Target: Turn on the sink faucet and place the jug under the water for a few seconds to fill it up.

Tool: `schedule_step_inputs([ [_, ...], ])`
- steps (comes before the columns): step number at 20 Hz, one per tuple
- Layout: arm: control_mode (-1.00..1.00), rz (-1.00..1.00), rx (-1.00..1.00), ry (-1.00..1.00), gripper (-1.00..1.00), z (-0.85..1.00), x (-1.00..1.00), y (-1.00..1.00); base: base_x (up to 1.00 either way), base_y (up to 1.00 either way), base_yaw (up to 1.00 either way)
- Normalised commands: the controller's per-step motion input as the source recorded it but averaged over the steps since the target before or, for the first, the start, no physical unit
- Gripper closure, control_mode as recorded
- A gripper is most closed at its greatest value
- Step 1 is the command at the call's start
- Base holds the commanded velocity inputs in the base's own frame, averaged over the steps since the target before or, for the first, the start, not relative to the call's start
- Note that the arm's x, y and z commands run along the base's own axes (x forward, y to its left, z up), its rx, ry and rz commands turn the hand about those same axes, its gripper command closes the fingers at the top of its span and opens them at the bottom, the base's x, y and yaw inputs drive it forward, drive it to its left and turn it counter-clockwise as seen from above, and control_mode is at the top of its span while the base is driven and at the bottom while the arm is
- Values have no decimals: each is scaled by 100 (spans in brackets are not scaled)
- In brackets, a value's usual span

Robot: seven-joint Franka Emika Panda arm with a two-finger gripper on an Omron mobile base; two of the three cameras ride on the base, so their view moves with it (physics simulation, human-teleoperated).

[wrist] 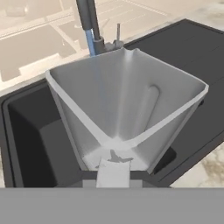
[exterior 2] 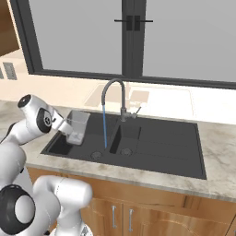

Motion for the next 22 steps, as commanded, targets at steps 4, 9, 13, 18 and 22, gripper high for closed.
schedule_step_inputs([
  [4, -100, -2, 0, 0, 100, -10, 25, 3, 0, 0, 0],
  [9, -100, 0, 0, 0, 100, -3, 21, 14, 0, 0, 0],
  [13, -100, 0, 0, 0, 100, 0, 18, 1, 0, 0, 0],
  [18, -100, 0, 0, 0, 100, 0, 31, 0, 0, 0, 0],
  [22, -100, 0, 0, 0, 100, -1, 39, 0, 0, 0, 0],
])
